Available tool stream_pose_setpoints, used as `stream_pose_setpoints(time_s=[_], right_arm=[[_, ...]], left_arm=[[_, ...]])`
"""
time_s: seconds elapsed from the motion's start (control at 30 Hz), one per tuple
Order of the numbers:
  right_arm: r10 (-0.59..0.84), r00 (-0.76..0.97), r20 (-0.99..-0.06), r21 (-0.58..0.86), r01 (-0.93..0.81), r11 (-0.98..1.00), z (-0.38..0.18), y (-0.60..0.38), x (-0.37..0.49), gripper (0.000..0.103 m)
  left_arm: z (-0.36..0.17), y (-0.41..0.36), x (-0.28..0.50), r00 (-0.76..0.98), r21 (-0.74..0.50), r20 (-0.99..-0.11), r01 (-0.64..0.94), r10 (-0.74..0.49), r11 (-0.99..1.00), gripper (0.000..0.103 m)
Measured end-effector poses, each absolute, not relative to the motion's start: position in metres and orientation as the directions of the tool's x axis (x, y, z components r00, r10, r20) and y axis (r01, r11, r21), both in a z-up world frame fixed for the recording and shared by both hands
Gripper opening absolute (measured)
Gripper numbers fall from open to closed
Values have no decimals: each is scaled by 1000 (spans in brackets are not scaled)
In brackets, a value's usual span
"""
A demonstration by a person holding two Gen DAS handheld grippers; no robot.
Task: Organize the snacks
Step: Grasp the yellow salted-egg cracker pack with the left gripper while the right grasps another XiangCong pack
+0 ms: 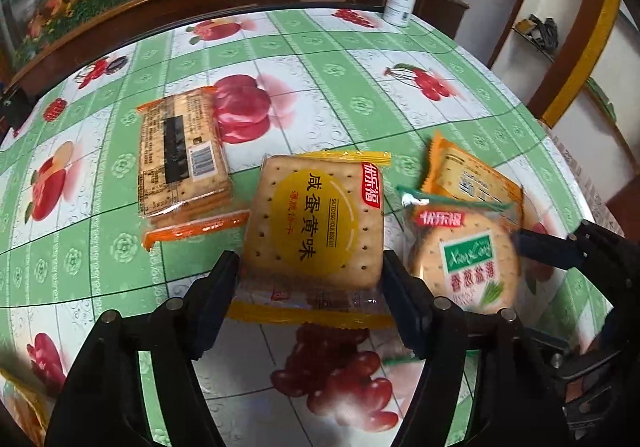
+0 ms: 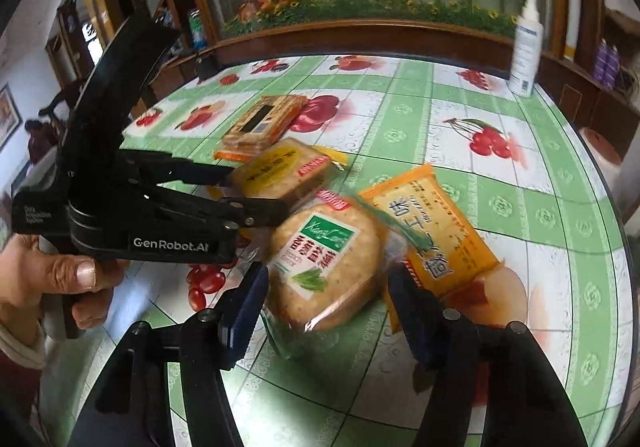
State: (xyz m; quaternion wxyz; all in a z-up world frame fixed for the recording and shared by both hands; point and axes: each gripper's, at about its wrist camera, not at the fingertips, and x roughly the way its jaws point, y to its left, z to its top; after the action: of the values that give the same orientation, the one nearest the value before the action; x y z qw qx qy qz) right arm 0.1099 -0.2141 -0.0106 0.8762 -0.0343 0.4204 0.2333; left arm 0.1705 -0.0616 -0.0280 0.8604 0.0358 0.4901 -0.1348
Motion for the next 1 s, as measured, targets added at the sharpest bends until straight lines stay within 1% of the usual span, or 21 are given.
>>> stream_pose_setpoints(time_s=[0.1,0.17,0.23,0.3,0.43,0.53,0.6,0.77,0.83,0.9,0.93,0.97,1.0], right_arm=[[373,541,-754,135,-427,894,-10,-213,110,65],[367,546,-753,127,-428,895,-10,-210,111,67],[337,564,-754,83,-427,901,-9,-203,110,72],[321,576,-751,54,-432,900,-8,-197,108,72],[275,599,-752,3,-415,910,-8,-186,101,72],[279,595,-754,34,-388,921,-7,-183,100,72],[326,569,-755,94,-398,912,-7,-182,99,74],[426,493,-759,159,-493,855,-13,-163,101,72],[384,520,-763,126,-462,878,-13,-162,102,73],[385,523,-760,156,-429,890,-11,-165,102,73],[420,505,-754,200,-432,879,-10,-165,102,77],[427,495,-757,216,-428,878,-11,-163,103,80],[402,499,-768,202,-407,891,-12,-160,103,83]], left_arm=[[-29,-66,174,486,-52,-856,257,-176,965,70],[-29,-71,178,495,-20,-857,245,-143,969,71],[-29,-69,179,507,-6,-854,224,-121,975,71],[-31,-61,179,508,0,-856,192,-99,981,73],[-32,-33,172,506,6,-861,102,-46,995,73],[-32,-15,156,500,4,-865,70,-32,998,74],[-34,-2,141,488,0,-872,46,-23,999,74],[-34,23,103,480,-28,-877,-7,-21,1000,73],[-32,38,95,496,-50,-868,-53,-17,997,73],[-29,46,95,508,-70,-861,-75,-22,995,73],[-27,50,97,515,-81,-857,-89,-23,993,73],[-25,51,99,520,-85,-854,-94,-24,992,73],[-22,51,101,532,-90,-846,-97,-25,991,73]])
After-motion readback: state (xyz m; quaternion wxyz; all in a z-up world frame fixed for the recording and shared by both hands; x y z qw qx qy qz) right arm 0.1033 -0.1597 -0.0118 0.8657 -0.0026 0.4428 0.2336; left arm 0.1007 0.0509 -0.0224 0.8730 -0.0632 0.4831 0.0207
